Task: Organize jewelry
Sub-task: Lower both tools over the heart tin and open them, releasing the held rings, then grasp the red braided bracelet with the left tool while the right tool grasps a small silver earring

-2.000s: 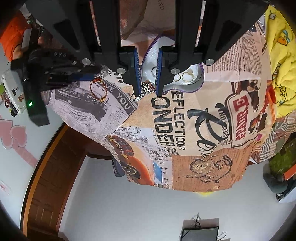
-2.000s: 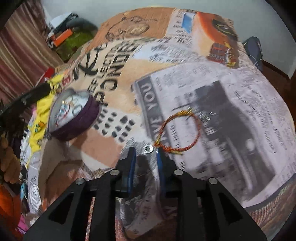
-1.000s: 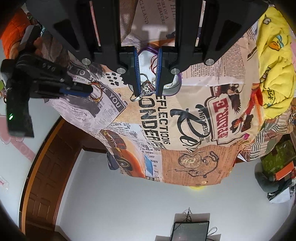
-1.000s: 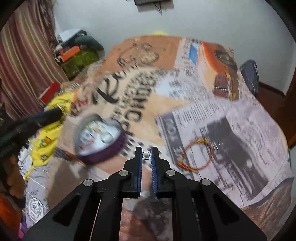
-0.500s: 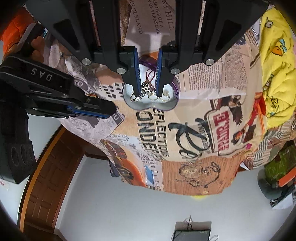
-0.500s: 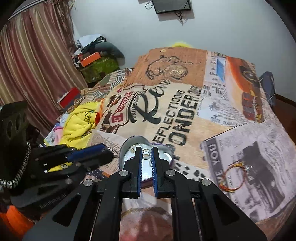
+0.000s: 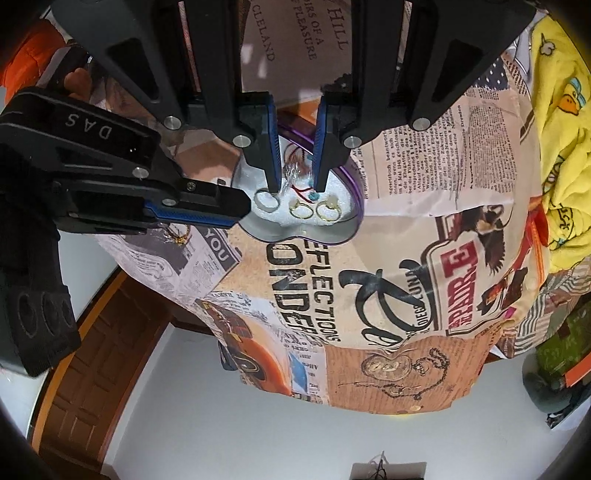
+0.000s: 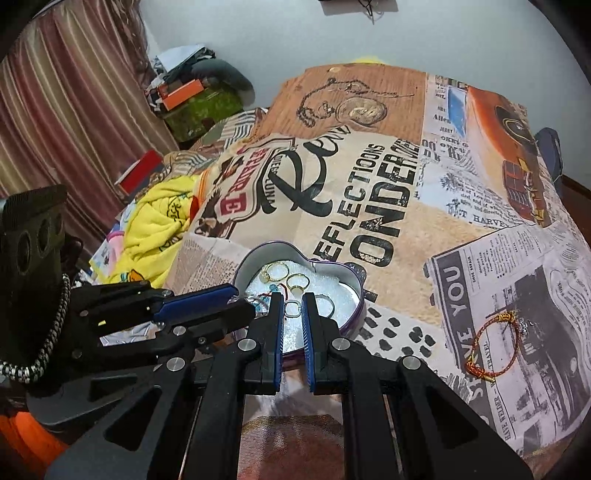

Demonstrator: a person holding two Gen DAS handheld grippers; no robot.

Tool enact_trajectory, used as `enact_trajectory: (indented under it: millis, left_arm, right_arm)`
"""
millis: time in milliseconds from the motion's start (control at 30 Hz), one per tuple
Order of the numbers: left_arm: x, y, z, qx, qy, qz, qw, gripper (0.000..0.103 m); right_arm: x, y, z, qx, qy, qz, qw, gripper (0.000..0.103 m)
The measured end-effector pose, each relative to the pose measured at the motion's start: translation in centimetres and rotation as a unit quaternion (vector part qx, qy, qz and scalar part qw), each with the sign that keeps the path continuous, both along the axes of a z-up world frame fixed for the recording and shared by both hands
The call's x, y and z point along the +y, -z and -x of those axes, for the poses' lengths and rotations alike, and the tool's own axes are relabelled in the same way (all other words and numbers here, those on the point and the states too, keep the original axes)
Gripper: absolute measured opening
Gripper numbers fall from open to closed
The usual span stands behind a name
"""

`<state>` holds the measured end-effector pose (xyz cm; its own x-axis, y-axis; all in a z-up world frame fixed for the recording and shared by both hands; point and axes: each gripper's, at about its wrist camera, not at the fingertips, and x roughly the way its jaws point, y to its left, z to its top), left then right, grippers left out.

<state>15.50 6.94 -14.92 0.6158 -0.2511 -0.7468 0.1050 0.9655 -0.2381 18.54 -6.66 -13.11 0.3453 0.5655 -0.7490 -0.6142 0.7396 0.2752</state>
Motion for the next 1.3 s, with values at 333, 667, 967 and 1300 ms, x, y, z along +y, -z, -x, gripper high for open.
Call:
enact_trajectory:
  millis: [333, 667, 967, 1300]
  left_arm:
    - [1.7, -1.7, 0.5, -0.026, -0.033, -0.025, 0.9988, 0.024]
    - [3.3, -2.6, 1.7, -0.034, -0.071, -0.052, 0.9955, 0.035]
    - [1.5, -4.3, 2.2, -0.043, -0.062, -0.064, 0.9951, 0.035]
    - [-5.5, -5.2, 0.3, -0.049, 0.001, -0.058, 0.9971, 0.038]
  right_arm:
    - [0.8, 0.3, 0.4, -0.02, -0.009, 0.023, 1.0, 0.009]
    - [1.3, 0.3, 1.0, -0.053, 0.001, 0.062, 0.997, 0.037]
    - [-1.4, -1.4, 1.3, -0.075, 0.027, 0.059, 0.995, 0.037]
    - [-8.4, -2.8, 1.0, -0.089, 0.094, 0.054, 0.99, 0.037]
